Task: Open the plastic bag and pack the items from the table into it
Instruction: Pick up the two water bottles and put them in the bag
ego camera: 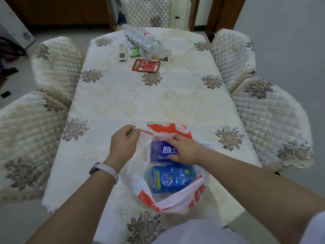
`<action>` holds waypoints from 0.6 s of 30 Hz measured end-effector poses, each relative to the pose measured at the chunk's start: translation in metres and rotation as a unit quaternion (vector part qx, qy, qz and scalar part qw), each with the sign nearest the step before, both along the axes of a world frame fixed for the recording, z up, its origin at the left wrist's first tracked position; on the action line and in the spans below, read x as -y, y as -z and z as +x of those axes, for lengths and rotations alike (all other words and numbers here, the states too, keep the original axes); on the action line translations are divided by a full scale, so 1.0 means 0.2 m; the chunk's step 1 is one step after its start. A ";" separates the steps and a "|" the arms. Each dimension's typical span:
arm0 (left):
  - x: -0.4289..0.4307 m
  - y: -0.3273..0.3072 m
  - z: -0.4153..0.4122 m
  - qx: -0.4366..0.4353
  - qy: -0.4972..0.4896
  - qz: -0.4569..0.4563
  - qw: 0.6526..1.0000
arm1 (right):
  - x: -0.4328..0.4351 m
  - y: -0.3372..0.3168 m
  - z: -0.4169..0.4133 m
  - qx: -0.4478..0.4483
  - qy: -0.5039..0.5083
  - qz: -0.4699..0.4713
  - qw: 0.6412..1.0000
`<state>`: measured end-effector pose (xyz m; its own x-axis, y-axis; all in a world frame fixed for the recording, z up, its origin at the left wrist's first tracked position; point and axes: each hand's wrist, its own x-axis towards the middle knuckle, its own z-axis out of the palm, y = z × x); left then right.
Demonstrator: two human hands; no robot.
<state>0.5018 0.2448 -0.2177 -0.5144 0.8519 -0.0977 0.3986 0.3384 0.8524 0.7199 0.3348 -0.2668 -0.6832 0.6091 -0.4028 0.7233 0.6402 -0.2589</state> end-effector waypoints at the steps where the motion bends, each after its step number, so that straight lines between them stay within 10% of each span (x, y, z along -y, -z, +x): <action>1: 0.00 -0.02 0.01 0.004 -0.010 0.014 1.000 | 0.01 -0.01 0.02 -0.004 0.013 0.015 1.000; 9: 0.07 -0.04 0.04 -0.012 0.003 -0.011 1.000 | 0.06 0.00 0.35 -0.049 0.175 0.211 0.961; 18: 0.13 -0.06 0.08 -0.030 0.015 -0.012 0.999 | 0.14 0.04 0.56 -0.068 0.410 -0.018 0.909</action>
